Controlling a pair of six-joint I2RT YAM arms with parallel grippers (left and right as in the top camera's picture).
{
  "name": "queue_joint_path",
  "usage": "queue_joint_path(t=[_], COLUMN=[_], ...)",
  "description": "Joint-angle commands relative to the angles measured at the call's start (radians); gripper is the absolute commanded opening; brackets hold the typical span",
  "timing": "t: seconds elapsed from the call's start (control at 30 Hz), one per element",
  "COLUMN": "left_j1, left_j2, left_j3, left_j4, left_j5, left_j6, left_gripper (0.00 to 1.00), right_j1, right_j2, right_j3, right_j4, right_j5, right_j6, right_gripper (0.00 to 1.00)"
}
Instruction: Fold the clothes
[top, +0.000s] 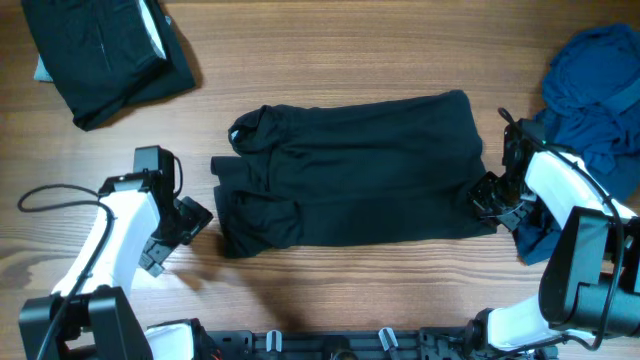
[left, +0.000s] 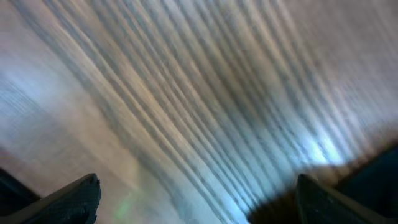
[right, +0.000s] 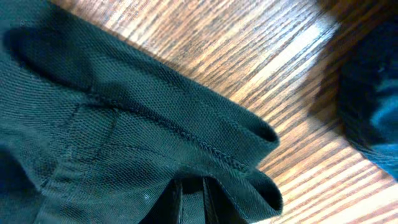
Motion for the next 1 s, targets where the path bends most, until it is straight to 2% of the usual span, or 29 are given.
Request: queue_joint_path(t=[0.0,0.07,0.17,0.2,0.27,0.3,0.37,0.43,0.5,0.67,0.77,0.97], left_j1=[0.004,-0.002,-0.020,-0.028,-0.046,-0.057,-0.084,-0.109,-0.132,-0.198,-0.231,-0.291], left_j2=[-0.029,-0.053,-0.097,-0.111,-0.136,-0.146,-0.159,-0.162,-0.162,-0.160,-0.150,-0.098], left_j3=[0.130,0.170,0.203,0.208,0.212,0.212,0.212,0.212,0.212,0.222,0.250,0.351], left_j4=[-0.065,-0.084,-0.086,-0.082,-0.061,-0.039,0.011,0.068,0.121,0.281,0.320,0.321], left_j5=[-0.045,-0.047,-0.046,-0.042,-0.018,0.014,0.092,0.151,0.179,0.212,0.224,0.297], left_j6=[0.027,0.030,0.030,0.031,0.059,0.095,0.146,0.160,0.160,0.121,0.097,0.077], left_gripper=[1.00,1.00,1.00,1.00,1.00,1.00,1.00,1.00,1.00,1.00,0.99,0.98], right_j1=[-0.008,-0.008,-0.008,-0.008,-0.005,-0.005,-0.002,0.007,0.024,0.136,0.198,0.224], right_j2=[-0.013,-0.039,-0.090,-0.111,-0.153,-0.171,-0.205,-0.227,-0.237,-0.237,-0.227,-0.126], right_j3=[0.064,0.095,0.129,0.137,0.149,0.154,0.162,0.168,0.180,0.303,0.418,0.653], right_j4=[-0.038,-0.070,-0.104,-0.108,-0.103,-0.096,-0.070,-0.045,-0.026,-0.020,-0.027,-0.112], right_j5=[0.020,0.019,0.014,-0.003,-0.077,-0.133,-0.306,-0.425,-0.471,-0.417,-0.309,-0.259], right_j6=[-0.037,-0.051,-0.079,-0.103,-0.175,-0.218,-0.336,-0.391,-0.406,-0.396,-0.346,-0.396], right_gripper=[0.17,0.18,0.29,0.36,0.70,0.83,0.93,0.99,1.00,1.00,1.00,0.99])
